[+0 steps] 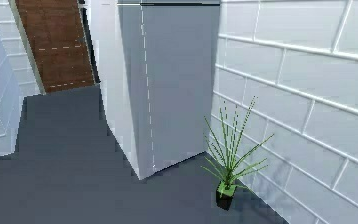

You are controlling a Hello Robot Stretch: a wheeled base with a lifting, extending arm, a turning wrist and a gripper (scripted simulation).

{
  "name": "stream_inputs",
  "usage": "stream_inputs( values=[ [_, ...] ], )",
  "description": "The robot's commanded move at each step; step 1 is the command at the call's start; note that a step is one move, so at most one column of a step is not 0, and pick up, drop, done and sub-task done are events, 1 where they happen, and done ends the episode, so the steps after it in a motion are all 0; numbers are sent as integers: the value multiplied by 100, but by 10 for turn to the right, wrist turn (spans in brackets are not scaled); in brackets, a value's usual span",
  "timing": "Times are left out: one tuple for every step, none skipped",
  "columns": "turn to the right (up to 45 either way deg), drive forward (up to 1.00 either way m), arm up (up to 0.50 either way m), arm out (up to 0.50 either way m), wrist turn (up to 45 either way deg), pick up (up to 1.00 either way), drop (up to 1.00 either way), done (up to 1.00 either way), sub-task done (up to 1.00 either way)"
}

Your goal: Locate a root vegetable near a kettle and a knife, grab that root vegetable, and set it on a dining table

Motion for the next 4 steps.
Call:
stream_inputs(
  values=[
    [0,0,0,0,450,0,0,0,0],
    [0,0,0,0,450,0,0,0,0],
    [0,0,0,0,450,0,0,0,0],
    [0,0,0,0,330,0,0,0,0]
  ],
)
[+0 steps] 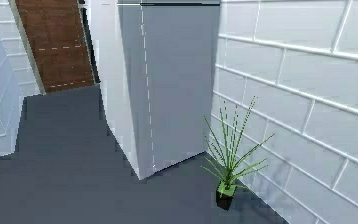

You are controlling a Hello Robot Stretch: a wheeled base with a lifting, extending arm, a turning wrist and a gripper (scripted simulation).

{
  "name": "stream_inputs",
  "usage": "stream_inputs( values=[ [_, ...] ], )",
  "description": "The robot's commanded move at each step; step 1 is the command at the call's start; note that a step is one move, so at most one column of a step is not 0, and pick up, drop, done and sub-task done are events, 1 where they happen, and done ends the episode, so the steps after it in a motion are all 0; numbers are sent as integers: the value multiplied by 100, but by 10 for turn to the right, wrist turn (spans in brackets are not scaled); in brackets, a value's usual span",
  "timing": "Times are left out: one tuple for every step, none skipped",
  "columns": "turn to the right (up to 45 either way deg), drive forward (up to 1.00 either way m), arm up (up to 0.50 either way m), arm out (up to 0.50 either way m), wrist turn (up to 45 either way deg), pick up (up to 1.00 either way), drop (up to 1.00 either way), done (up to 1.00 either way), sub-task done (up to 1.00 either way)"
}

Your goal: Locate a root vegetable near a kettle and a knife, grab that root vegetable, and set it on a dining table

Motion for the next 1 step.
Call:
stream_inputs(
  values=[
    [0,0,-12,0,0,0,0,0,0]
  ],
)
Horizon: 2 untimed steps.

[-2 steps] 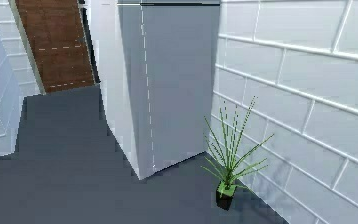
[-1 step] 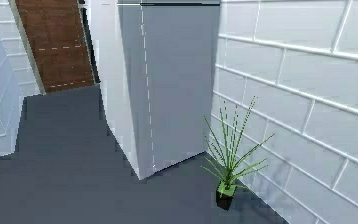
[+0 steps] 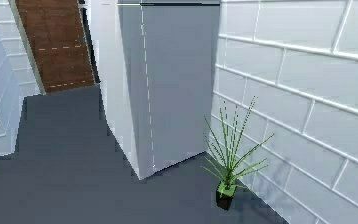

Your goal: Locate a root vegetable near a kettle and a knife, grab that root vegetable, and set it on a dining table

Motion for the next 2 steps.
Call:
stream_inputs(
  values=[
    [0,0,0,0,0,100,0,0,0],
    [0,0,10,0,0,0,0,0,0]
  ],
)
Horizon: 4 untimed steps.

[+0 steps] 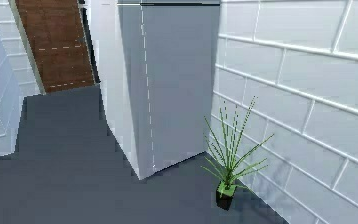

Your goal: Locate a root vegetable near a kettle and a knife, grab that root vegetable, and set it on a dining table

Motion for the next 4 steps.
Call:
stream_inputs(
  values=[
    [0,0,2,0,0,0,0,0,0],
    [0,0,0,0,-450,0,0,0,0],
    [0,0,0,0,-450,0,0,0,0],
    [0,0,0,0,-270,0,0,0,0]
  ],
)
